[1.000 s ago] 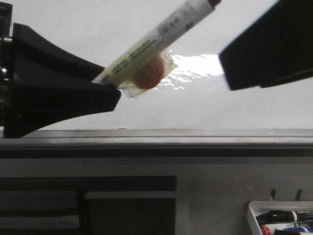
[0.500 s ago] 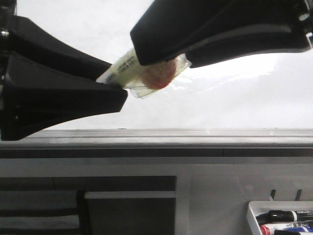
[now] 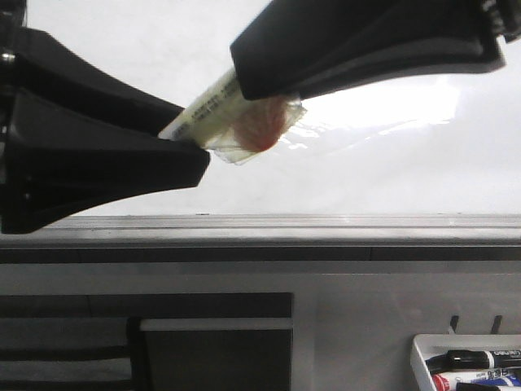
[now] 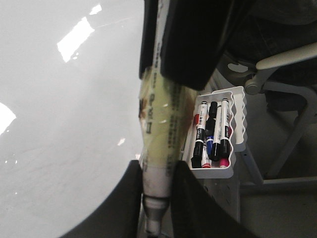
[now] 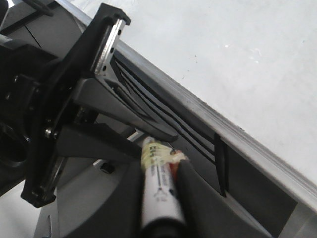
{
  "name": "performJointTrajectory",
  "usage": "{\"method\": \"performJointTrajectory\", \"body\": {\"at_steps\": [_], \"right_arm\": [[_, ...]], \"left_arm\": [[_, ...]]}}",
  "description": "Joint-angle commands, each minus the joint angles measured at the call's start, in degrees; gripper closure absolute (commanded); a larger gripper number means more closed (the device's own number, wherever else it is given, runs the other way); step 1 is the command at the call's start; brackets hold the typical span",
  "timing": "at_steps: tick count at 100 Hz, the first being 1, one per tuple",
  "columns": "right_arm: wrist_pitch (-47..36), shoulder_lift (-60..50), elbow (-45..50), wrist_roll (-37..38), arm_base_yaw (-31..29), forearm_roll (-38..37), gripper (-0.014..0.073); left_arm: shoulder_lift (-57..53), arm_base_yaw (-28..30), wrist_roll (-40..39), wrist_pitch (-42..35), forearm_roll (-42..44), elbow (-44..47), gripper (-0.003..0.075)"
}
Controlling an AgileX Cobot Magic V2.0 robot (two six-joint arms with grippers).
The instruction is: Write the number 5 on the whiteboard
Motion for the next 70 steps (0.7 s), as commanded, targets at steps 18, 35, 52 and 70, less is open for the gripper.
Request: {"method": "performJointTrajectory", "body": {"at_steps": [18,35,52,70], "right_arm": [[-6.27,-0.67,-1.93,-0.55,-0.27,0.44,0.0657],[-6.40,-0.57,-1.93,-0.45,-0.39,1.92,0.0657],[-6.50,-0.07,-2.27,-0.45,-3.04,2.23,0.0657],[-6.11,1.71,-5.36,-0.45,-6.64,2.23,0.0657]], "left_arm": [[-1.13,-0.56,-0.50,-3.94,1.02,-1.34,0.0538],[-2.75,-0.56,-1.79,-3.78,-4.47,-0.76,0.0360],[-9.55,-0.56,-1.79,1.16,-11.60,1.83,0.0366],[-19.07,-0.56,-1.79,11.80,-24.00,3.72,0.0366]]}}
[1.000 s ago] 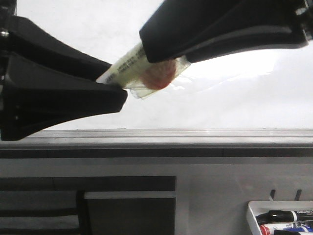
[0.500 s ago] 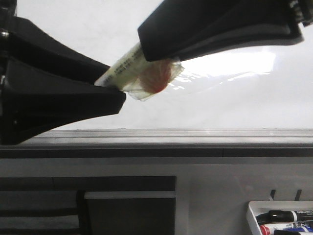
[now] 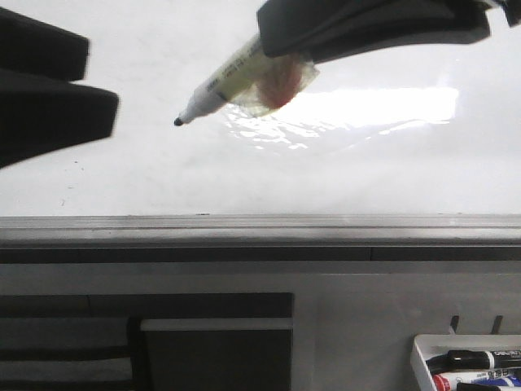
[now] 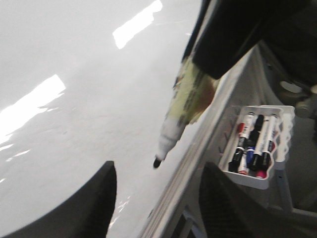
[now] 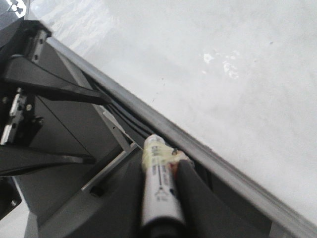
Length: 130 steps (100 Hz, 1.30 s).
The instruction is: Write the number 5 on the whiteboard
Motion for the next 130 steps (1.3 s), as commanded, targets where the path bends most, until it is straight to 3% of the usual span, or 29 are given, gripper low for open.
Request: {"method": "performJointTrajectory", "body": {"at_steps": [1,25,60,94,110,130], "right_arm": [[-4.12,0.29,-3.89,-0.46,-1.70,0.48,0.0657],[0.97,7.32,-13.46,-0.46,-7.89,-1.45,0.0657],[4.79,16.68,-24.89,-0.56,-11.92,-4.55,0.0657],[9.08,20.05,-20.63,-0.56,-11.78,-3.67,0.0657],[8.13,17.84,-20.39,-0.56,-12.18,-4.27,0.0657],[12.93,16.08,-18.79,-0.56,-12.16,-4.27,0.0657]], "left_arm": [[-5.00,-0.56,-0.74,2.23,-8.85,-0.80,0.0366],[-12.33,3.00,-0.74,4.61,-19.83,-0.80,0.0366],[-12.47,7.73,-0.74,4.61,-20.25,-0.80,0.0366],[-12.47,7.73,-0.74,4.61,-20.25,-0.80,0.0366],[-12.47,7.73,-0.74,4.61,-20.25,-0.80,0.0366],[-12.47,7.73,-0.74,4.50,-20.25,-0.80,0.0366]]}}
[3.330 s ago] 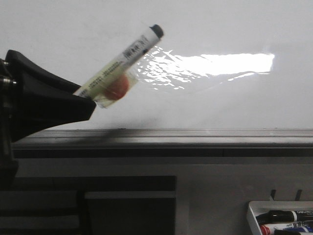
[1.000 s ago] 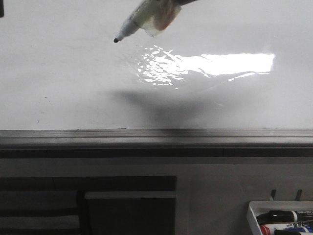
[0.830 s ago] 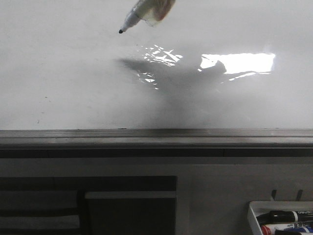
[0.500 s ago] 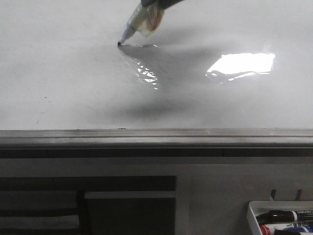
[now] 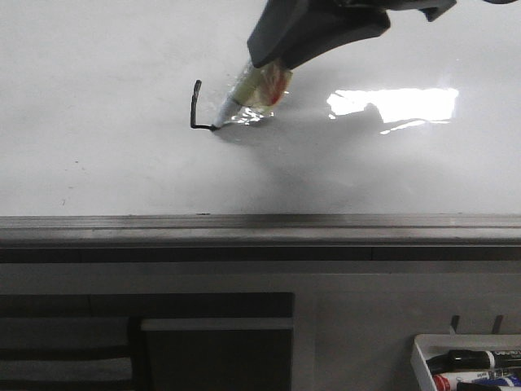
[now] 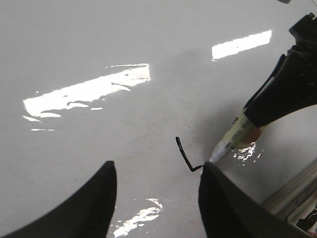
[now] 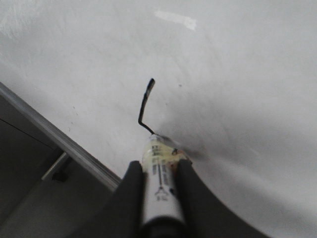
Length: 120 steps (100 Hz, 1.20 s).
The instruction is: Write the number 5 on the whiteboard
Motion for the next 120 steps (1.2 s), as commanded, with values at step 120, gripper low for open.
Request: {"method": "performJointTrajectory", "body": {"at_steps": [120], "right_arm": [[-9.29,0.98,-5.74,-0.66,0.40,-0.47,0.0657]], "left_arm": [[-0.19,0.08,-0.66,-3.83,-1.07,-1.48,0.0366]]}}
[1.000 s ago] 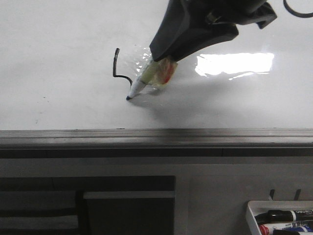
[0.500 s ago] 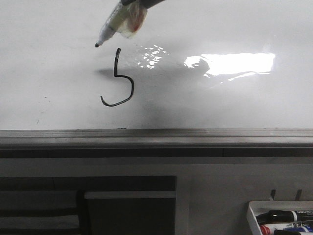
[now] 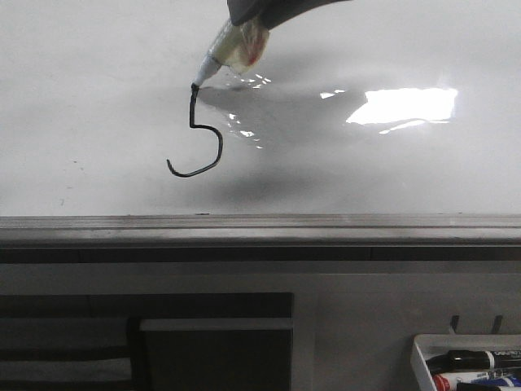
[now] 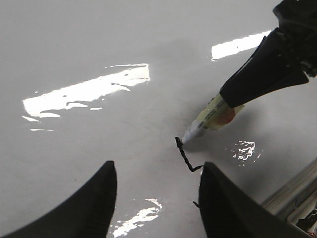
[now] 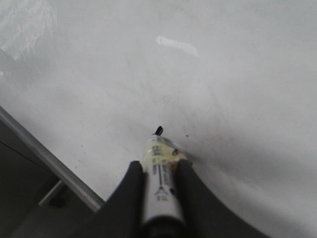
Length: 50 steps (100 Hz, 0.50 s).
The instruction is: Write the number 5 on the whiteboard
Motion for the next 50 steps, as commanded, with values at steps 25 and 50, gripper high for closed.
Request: {"method": "performJointTrajectory", "body": {"at_steps": [25,50], "right_arm": [[-1.92,-1.98,-1.69,-0.66,-4.11,-1.12,0.0655],[0.63,-3.36,-1.80,-0.66,-6.81,-1.59,0.0655]], "left_arm": [[-0.19,0.08,-0.53,-3.83,-0.97,-1.48,0.0366],[-0.19,0.08,-0.53,-3.83,0.30,-1.48,0.0366]]}}
